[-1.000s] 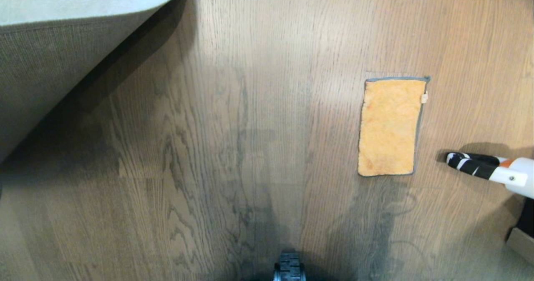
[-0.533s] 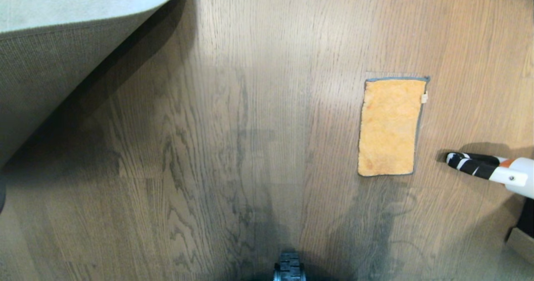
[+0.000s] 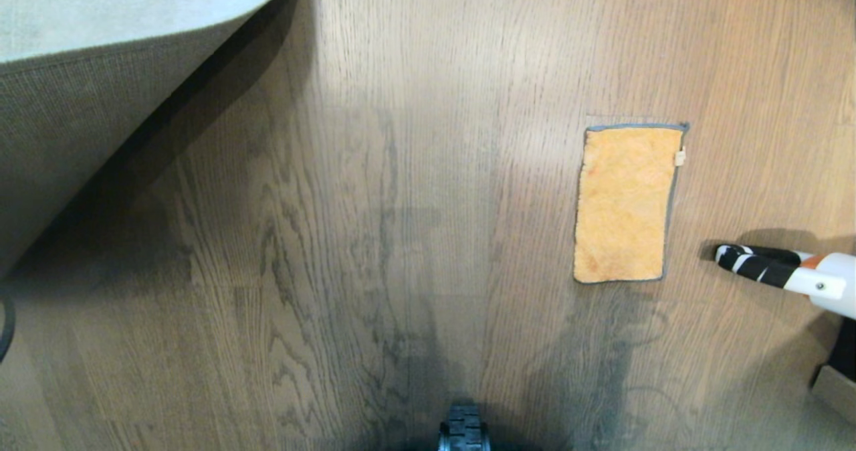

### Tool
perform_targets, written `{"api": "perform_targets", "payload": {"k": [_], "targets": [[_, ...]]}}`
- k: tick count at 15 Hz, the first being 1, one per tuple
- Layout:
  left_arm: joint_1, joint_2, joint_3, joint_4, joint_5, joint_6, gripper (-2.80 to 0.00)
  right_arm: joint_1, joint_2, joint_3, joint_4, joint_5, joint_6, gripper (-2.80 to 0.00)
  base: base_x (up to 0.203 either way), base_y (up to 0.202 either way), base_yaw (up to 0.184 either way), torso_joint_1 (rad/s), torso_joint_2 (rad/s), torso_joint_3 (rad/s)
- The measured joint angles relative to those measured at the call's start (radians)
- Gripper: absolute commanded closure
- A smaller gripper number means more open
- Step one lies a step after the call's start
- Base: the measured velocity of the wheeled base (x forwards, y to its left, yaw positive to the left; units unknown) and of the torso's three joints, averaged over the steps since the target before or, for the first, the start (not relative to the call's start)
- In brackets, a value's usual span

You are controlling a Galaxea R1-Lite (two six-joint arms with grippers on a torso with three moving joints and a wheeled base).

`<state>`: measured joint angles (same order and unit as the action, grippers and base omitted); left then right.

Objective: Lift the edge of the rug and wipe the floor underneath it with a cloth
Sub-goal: Lay down the carpet

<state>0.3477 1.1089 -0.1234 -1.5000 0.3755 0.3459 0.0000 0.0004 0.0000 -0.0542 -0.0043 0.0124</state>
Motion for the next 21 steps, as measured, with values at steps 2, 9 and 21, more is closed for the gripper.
{"api": "perform_targets", "payload": {"k": [2, 9, 21], "targets": [[-0.004, 0.001, 0.002, 0.000, 0.000, 0.000, 0.00, 0.000, 0.000, 0.000, 0.000, 0.000, 0.000, 0.00, 0.000, 0.000, 0.000, 0.000, 0.00, 0.000], [-0.005, 0.003, 0.002, -0.001, 0.000, -0.001, 0.00, 0.000, 0.000, 0.000, 0.000, 0.000, 0.000, 0.00, 0.000, 0.000, 0.000, 0.000, 0.00, 0.000], [-0.004, 0.000, 0.008, -0.005, 0.000, -0.002, 0.00, 0.000, 0.000, 0.000, 0.000, 0.000, 0.000, 0.00, 0.000, 0.072, -0.001, 0.001, 0.00, 0.001]]}}
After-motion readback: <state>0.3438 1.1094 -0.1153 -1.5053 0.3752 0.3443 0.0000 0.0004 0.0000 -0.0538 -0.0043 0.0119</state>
